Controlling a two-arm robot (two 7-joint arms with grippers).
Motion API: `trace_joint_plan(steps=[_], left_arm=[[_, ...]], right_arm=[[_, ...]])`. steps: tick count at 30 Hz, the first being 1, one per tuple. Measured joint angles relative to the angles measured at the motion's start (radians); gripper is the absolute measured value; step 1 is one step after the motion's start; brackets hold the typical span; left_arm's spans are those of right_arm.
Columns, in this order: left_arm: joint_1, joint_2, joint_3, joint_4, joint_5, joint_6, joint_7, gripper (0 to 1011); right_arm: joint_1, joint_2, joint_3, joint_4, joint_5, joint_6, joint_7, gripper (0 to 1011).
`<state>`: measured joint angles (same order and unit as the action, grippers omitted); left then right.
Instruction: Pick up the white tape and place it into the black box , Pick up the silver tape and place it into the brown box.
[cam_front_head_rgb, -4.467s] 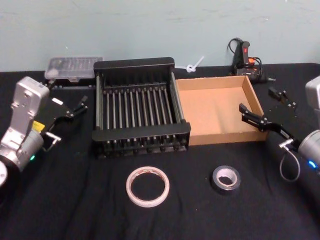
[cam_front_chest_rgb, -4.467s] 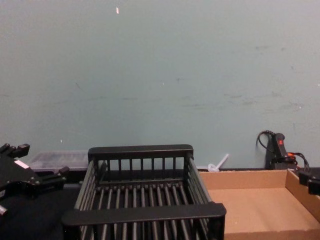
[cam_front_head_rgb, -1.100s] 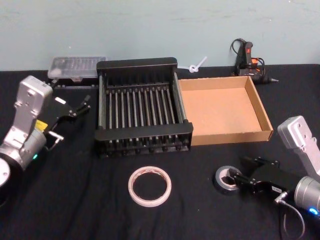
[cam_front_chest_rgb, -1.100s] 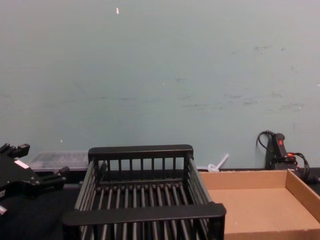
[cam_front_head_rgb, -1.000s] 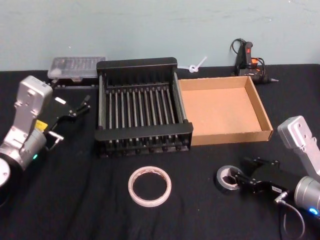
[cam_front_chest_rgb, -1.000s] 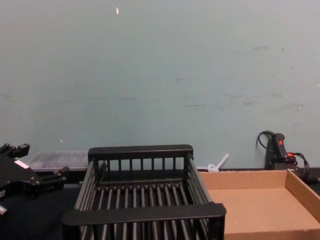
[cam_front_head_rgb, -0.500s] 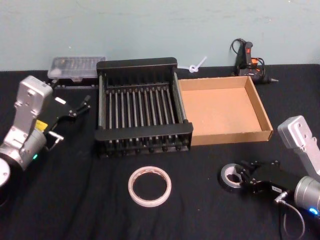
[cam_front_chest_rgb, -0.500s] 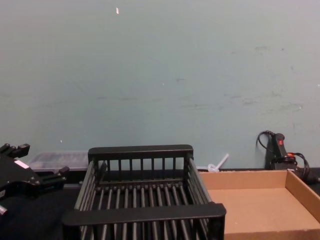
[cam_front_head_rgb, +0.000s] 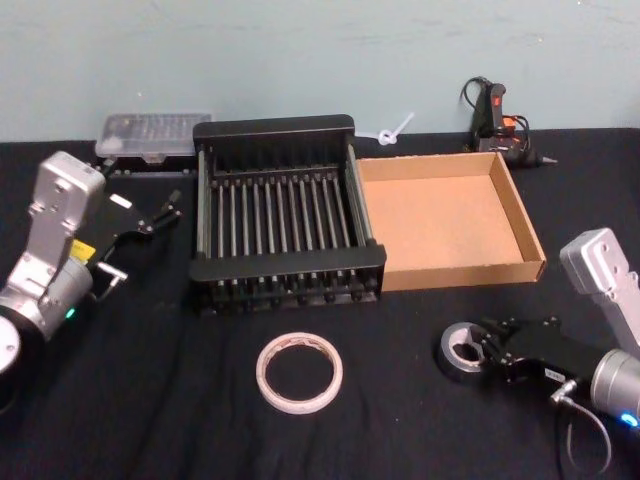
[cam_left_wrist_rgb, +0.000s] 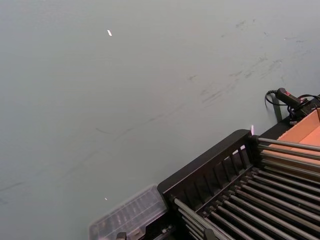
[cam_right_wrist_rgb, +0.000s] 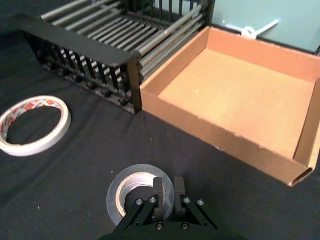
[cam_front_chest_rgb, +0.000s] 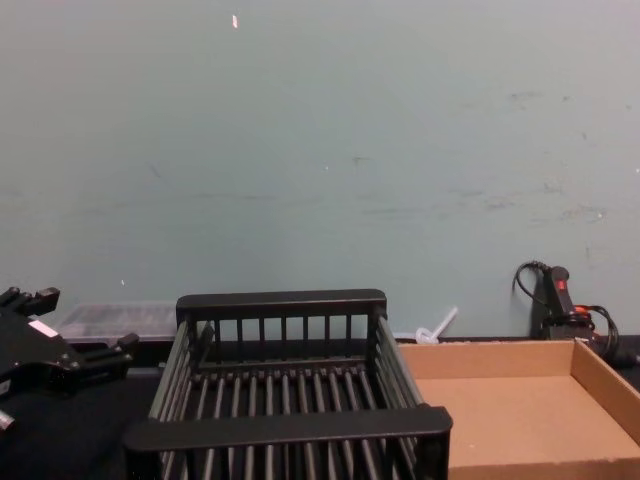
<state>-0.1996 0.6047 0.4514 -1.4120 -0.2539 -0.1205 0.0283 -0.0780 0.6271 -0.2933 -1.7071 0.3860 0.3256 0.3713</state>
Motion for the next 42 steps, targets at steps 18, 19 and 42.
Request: trace_joint_plan(steps=[18,19,42], left_arm=[[0.0,0.0,0.0,0.0,0.0,0.0,0.0,1001],[0.0,0.0,0.0,0.0,0.0,0.0,0.0,1001],[0.0,0.0,0.0,0.0,0.0,0.0,0.0,1001]], right_arm=[[0.042,-0.001,0.035,-0.035,0.034,-0.046,0.019,133],[0.053,-0.004,0.035,-0.031,0.036,-0.048,0.019,134],[0.263,-0.088,-0.013,0.11,0.011,-0.046,-0.007,133]])
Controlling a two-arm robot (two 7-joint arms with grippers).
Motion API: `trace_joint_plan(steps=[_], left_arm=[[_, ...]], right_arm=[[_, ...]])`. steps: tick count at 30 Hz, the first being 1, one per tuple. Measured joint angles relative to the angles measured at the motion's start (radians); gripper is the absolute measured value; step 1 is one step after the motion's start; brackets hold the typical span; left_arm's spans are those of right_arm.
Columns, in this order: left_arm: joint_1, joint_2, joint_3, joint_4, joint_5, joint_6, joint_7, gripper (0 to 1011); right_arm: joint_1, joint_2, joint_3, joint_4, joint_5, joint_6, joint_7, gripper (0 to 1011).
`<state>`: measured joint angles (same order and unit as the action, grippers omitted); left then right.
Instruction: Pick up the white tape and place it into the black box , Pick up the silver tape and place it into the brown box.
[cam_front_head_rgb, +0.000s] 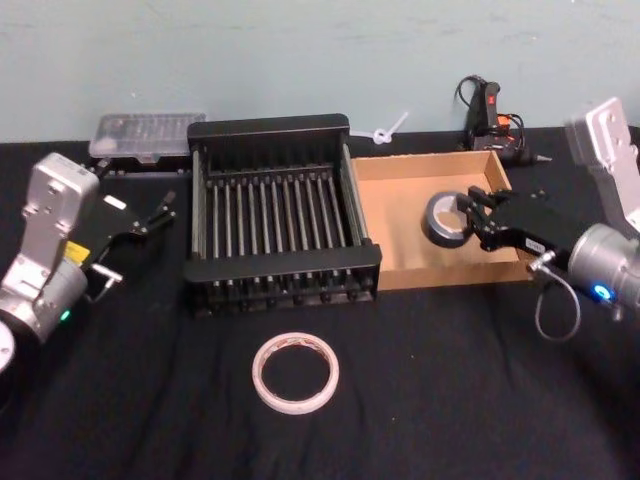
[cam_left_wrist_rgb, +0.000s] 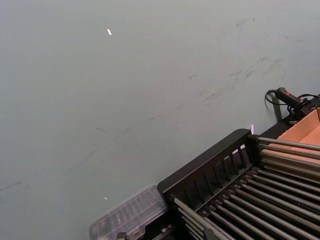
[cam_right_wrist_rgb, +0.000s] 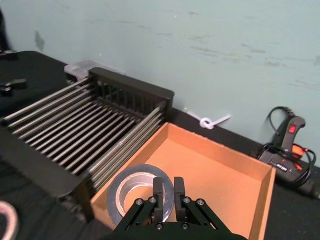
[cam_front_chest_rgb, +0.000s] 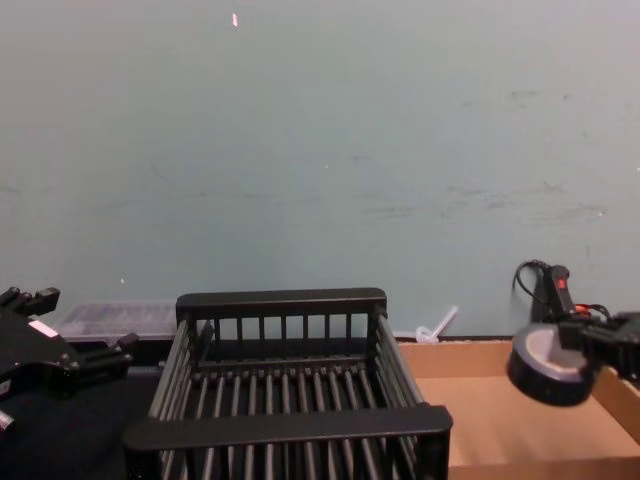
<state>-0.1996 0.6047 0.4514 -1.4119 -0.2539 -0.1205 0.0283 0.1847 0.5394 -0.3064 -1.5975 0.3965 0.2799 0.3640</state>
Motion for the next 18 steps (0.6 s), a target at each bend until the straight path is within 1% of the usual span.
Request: trace_joint_plan(steps=[2,8,12,18], left_arm=[[0.0,0.0,0.0,0.0,0.0,0.0,0.0,1001],[0.0,0.0,0.0,0.0,0.0,0.0,0.0,1001],[0.0,0.0,0.0,0.0,0.0,0.0,0.0,1001],[0.0,0.0,0.0,0.0,0.0,0.0,0.0,1001]], right_arm=[[0.031,-0.017,-0.006,0.03,-0.01,0.0,-0.005,133],[0.088,-0.051,-0.02,0.093,-0.031,0.007,-0.015,133],[0.142,-0.086,-0.035,0.159,-0.053,0.013,-0.02,134],[0.197,-0.128,-0.048,0.237,-0.073,0.025,-0.028,133]])
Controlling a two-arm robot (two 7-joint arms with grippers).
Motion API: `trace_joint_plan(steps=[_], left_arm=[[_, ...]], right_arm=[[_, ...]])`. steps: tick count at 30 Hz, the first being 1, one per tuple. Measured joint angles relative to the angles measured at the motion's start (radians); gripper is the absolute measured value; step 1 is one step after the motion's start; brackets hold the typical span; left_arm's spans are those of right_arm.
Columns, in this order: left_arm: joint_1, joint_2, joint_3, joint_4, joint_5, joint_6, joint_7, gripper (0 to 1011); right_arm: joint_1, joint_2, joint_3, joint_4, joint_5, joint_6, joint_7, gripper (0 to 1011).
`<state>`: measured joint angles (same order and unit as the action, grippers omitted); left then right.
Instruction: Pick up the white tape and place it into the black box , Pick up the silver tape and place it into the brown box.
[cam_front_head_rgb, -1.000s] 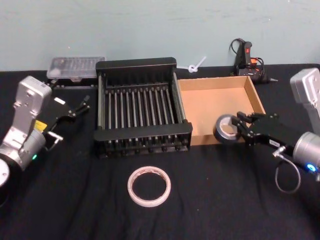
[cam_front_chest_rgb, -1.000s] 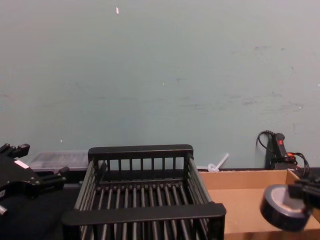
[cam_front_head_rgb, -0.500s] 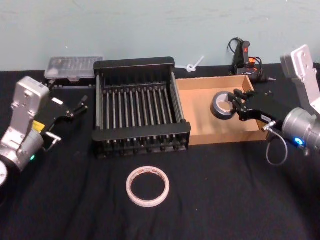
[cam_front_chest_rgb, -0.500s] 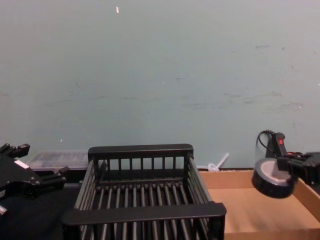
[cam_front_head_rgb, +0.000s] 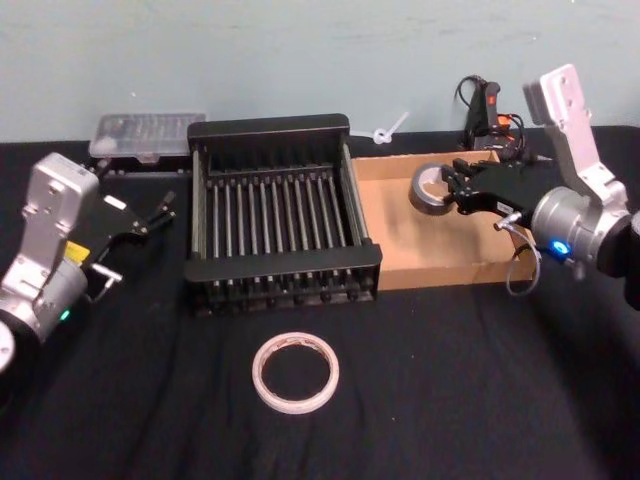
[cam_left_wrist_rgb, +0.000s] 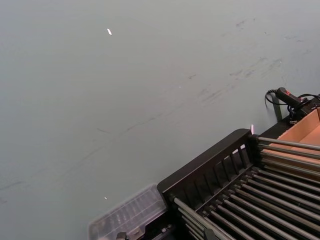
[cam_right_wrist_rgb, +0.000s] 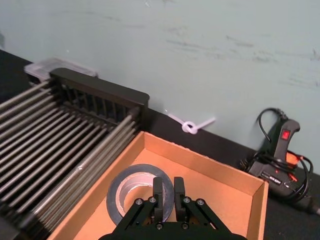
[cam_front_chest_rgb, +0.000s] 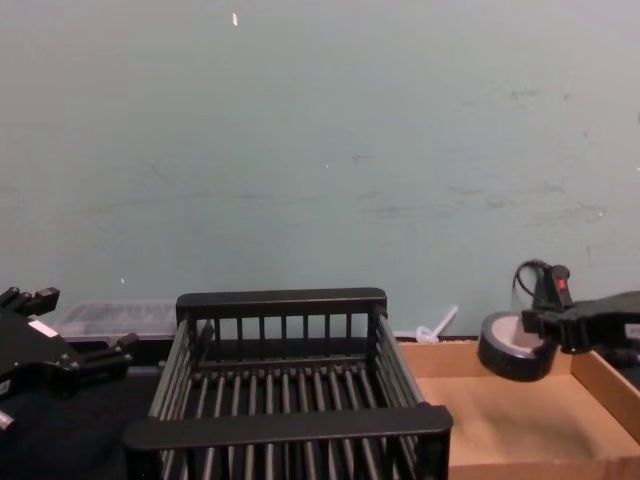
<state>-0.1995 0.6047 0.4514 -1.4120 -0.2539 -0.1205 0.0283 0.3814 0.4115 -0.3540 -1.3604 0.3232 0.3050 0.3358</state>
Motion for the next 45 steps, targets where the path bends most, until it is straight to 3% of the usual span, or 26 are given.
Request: trace_joint_plan(steps=[12,20,29,45], left_arm=[[0.0,0.0,0.0,0.0,0.0,0.0,0.0,1001],[0.0,0.0,0.0,0.0,0.0,0.0,0.0,1001],[0.0,0.0,0.0,0.0,0.0,0.0,0.0,1002],[0.0,0.0,0.0,0.0,0.0,0.0,0.0,1001]], right_arm=[[0.092,-0.088,-0.006,0.185,-0.048,0.018,-0.03,133],[0.108,-0.102,-0.01,0.223,-0.079,0.02,-0.03,134],[0.107,-0.101,-0.01,0.222,-0.077,0.02,-0.029,135],[0.106,-0.1,-0.008,0.218,-0.072,0.02,-0.029,600]])
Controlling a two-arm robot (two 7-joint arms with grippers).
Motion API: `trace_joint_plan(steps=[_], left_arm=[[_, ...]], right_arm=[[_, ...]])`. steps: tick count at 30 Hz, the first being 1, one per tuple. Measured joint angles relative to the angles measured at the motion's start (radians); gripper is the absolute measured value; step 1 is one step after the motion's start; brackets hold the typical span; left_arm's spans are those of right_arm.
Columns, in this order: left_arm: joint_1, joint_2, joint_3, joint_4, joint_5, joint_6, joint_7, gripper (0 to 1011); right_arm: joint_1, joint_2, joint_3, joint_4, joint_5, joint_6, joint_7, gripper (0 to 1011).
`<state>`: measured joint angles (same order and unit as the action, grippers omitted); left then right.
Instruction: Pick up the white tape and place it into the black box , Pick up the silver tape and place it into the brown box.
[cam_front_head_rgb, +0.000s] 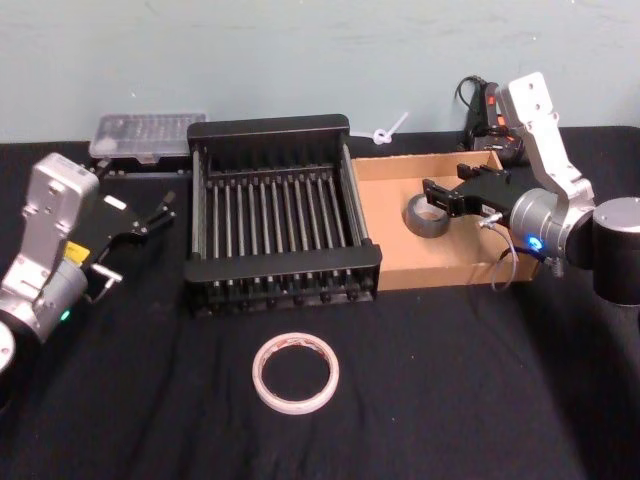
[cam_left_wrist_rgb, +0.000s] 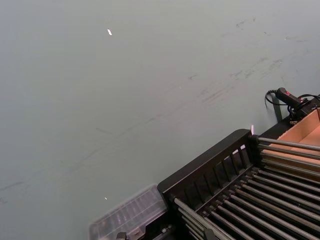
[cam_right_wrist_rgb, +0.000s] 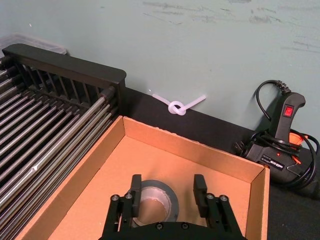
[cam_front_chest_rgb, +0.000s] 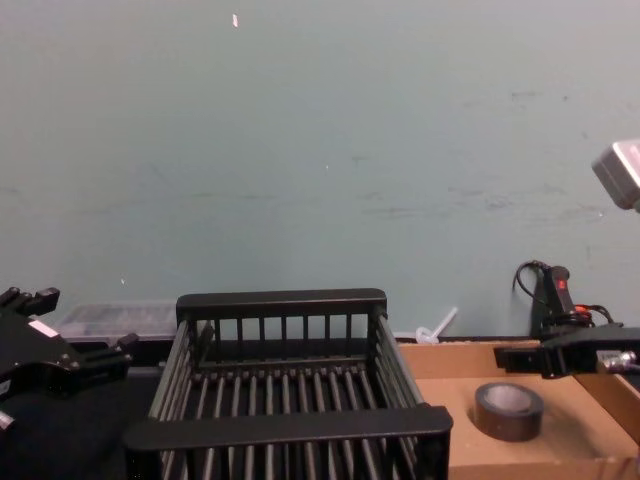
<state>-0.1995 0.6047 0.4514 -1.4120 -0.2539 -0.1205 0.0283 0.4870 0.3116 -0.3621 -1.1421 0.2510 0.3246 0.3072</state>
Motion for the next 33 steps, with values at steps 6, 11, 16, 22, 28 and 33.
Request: trace_joint_plan(steps=[6,11,16,22,28,33], left_arm=[[0.0,0.0,0.0,0.0,0.0,0.0,0.0,1001],[0.0,0.0,0.0,0.0,0.0,0.0,0.0,1001],[0.0,0.0,0.0,0.0,0.0,0.0,0.0,1001],[0.0,0.0,0.0,0.0,0.0,0.0,0.0,1001],[0.0,0.0,0.0,0.0,0.0,0.0,0.0,1001],[0.0,0.0,0.0,0.0,0.0,0.0,0.0,1001]], right_arm=[[0.0,0.0,0.0,-0.001,0.001,0.0,0.0,820],[0.0,0.0,0.0,-0.001,0.001,0.0,0.0,939],[0.0,0.0,0.0,-0.001,0.002,0.0,0.0,1002],[0.0,0.0,0.0,-0.001,0.002,0.0,0.0,1002],[-0.011,0.004,0.011,-0.015,0.001,-0.001,0.017,1002],[-0.042,0.023,0.021,-0.062,0.001,-0.003,0.041,1002]])
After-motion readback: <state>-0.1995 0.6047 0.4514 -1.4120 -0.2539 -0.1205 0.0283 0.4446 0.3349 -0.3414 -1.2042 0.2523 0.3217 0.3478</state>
